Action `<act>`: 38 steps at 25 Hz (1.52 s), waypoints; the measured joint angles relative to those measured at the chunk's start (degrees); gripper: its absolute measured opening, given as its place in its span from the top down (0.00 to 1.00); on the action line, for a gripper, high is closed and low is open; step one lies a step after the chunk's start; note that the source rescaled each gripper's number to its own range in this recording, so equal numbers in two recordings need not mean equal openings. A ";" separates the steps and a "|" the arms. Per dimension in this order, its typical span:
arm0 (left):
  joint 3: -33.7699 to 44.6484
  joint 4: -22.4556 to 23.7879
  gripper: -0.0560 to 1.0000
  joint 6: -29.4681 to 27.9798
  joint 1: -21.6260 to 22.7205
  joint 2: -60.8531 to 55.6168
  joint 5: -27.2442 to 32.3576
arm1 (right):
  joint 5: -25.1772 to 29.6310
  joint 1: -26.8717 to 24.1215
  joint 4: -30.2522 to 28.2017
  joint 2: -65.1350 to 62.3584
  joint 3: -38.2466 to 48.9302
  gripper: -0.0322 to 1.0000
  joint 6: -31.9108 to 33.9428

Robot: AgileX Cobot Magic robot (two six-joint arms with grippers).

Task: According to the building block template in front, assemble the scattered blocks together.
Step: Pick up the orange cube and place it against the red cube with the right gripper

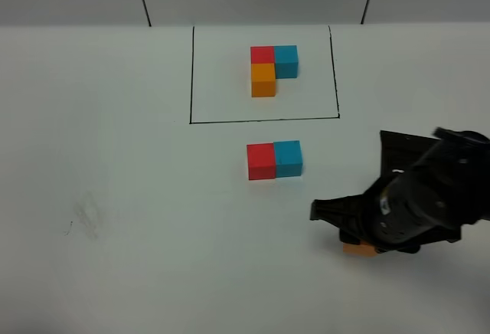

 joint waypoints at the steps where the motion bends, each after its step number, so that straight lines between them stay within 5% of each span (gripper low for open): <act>1: 0.00 0.00 0.22 0.00 0.00 0.00 0.00 | 1.24 1.74 -2.69 2.25 -2.38 0.72 2.72; 6: 0.00 0.00 0.22 0.00 0.00 0.00 0.00 | 6.21 7.22 -5.49 11.17 -14.03 0.72 5.34; 12: 0.00 0.00 0.22 0.00 0.00 0.00 0.00 | 11.18 8.09 3.06 19.37 -27.52 0.72 -5.22; 18: 0.00 0.00 0.22 0.00 0.00 0.00 0.00 | 15.36 8.09 4.22 26.56 -36.82 0.72 -7.56; 38: 0.00 0.23 0.22 0.00 0.00 0.00 0.00 | 12.47 6.95 -4.47 31.44 -38.70 0.72 -0.01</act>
